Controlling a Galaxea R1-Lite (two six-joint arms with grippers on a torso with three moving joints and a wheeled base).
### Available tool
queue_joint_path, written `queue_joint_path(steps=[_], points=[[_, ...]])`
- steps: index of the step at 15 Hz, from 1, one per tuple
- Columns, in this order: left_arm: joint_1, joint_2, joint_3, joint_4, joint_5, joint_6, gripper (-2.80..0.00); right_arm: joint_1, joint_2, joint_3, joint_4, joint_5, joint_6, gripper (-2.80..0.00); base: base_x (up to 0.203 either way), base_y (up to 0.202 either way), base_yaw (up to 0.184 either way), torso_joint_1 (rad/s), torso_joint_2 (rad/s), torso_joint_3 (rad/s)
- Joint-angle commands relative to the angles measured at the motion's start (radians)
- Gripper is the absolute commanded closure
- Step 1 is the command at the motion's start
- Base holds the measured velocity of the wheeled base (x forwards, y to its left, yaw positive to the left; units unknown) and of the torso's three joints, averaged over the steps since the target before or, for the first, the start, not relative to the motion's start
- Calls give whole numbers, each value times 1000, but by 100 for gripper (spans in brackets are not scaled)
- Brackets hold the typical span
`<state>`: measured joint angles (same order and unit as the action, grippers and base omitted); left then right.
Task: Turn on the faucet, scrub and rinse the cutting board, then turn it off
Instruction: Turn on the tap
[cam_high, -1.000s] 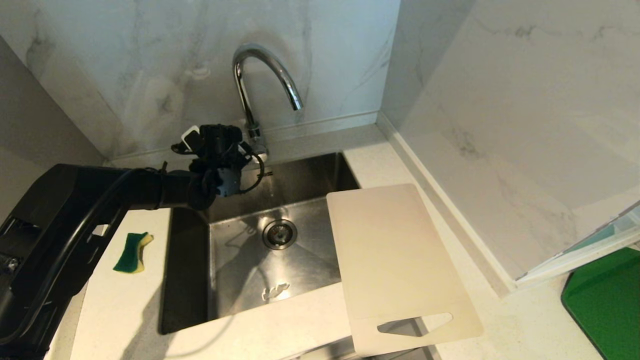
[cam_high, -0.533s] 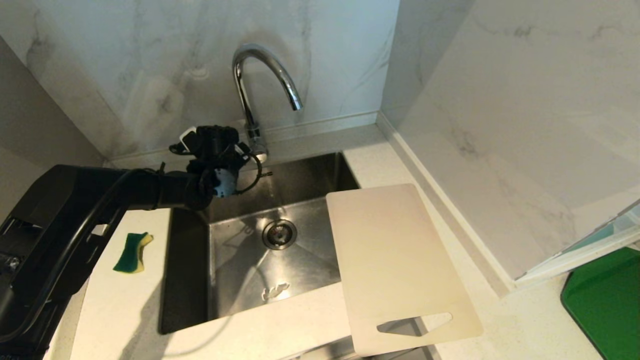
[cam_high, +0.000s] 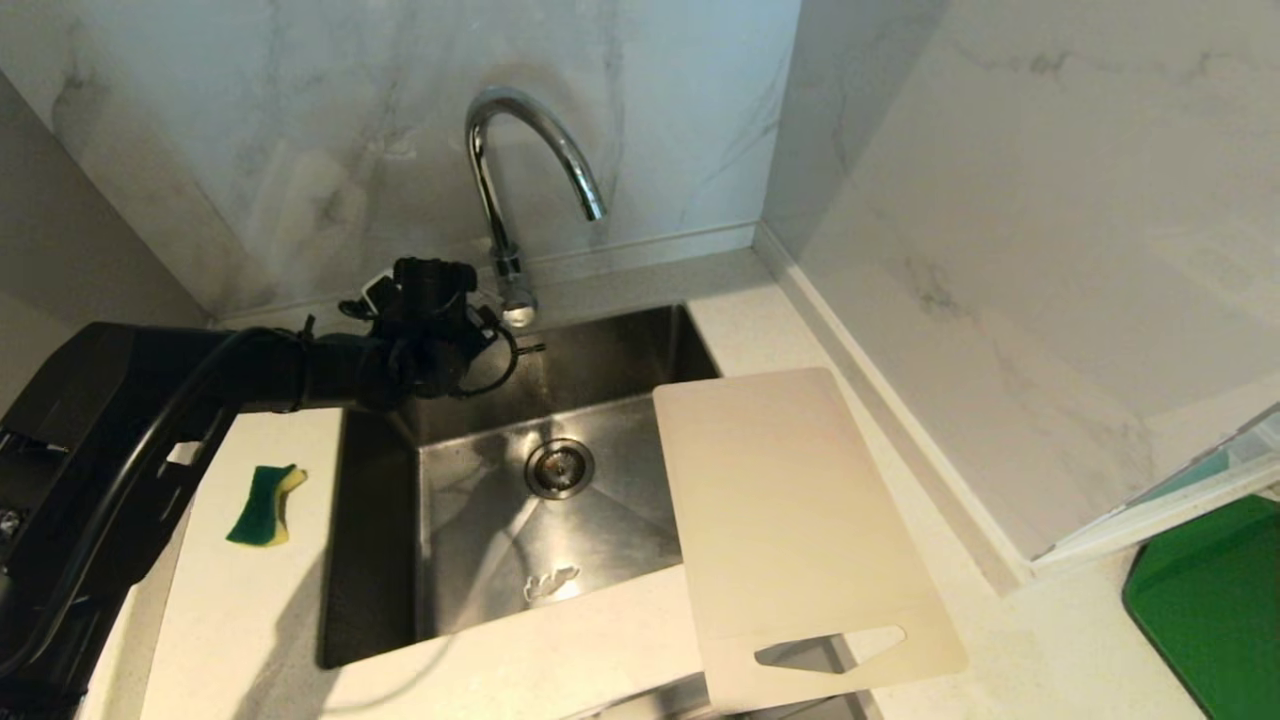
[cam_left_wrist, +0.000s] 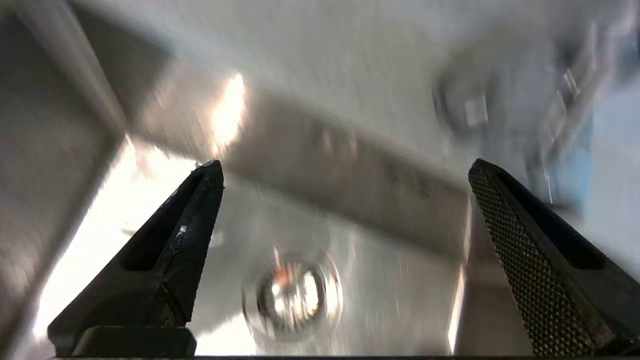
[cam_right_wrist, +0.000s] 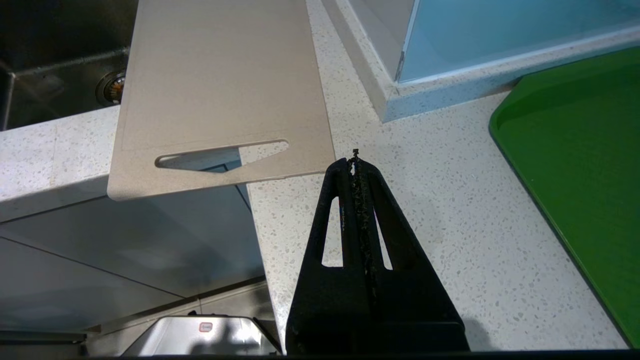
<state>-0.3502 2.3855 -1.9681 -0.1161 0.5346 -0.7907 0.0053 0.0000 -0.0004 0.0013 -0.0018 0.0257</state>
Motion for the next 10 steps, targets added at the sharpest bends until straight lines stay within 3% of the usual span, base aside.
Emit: queue_joint_path(steps=[1,4,10], points=[[2,-26,0,19,-19,-33,-280,1,1,0,0,0,0,0,0,0,0,0,0,0],[-19,-40,0,20,-21,-48,-280,1,0,0,0,0,0,0,0,0,0,0,0,0],[-58,-93,-1,21,-12,-205,-280,1,0,-1,0,0,0,0,0,0,0,0,0,0]])
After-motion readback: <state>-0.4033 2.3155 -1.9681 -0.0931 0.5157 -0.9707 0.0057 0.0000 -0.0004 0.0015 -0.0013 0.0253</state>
